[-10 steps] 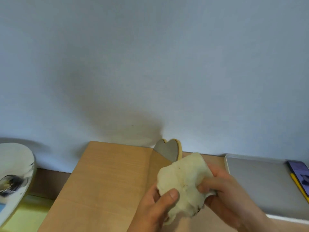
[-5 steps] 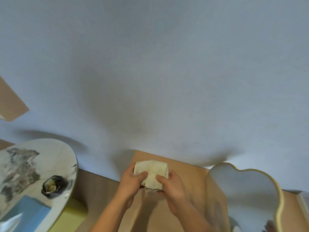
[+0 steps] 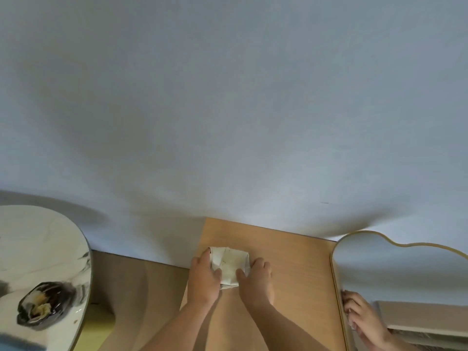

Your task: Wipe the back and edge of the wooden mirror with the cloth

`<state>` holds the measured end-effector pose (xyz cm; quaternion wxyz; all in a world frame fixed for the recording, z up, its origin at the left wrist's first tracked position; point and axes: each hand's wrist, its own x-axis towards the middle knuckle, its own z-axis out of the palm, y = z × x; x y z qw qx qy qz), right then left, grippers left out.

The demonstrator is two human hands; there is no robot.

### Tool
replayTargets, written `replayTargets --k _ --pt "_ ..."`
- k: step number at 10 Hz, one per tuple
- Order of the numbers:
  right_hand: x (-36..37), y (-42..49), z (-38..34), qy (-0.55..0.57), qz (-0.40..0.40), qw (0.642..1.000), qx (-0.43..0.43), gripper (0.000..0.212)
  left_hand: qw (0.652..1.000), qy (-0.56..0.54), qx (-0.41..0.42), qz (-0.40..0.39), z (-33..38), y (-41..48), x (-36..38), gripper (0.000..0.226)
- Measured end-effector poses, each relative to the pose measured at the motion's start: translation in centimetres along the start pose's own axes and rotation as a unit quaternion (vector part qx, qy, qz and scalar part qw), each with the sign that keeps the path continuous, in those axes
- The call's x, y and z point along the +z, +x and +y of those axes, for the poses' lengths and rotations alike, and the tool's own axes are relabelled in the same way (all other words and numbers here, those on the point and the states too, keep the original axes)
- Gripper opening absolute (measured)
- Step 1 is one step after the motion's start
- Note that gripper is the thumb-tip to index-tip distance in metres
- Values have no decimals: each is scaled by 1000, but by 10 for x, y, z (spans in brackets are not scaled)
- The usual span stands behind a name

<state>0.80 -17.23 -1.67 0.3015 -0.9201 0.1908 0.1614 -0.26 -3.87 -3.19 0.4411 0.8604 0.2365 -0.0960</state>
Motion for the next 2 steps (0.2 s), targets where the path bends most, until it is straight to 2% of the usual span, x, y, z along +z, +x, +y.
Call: replayTargets --k 2 --pt "-15 -6 9 66 -16 998 -7 42 997 43 -15 70 9 -12 -4 52"
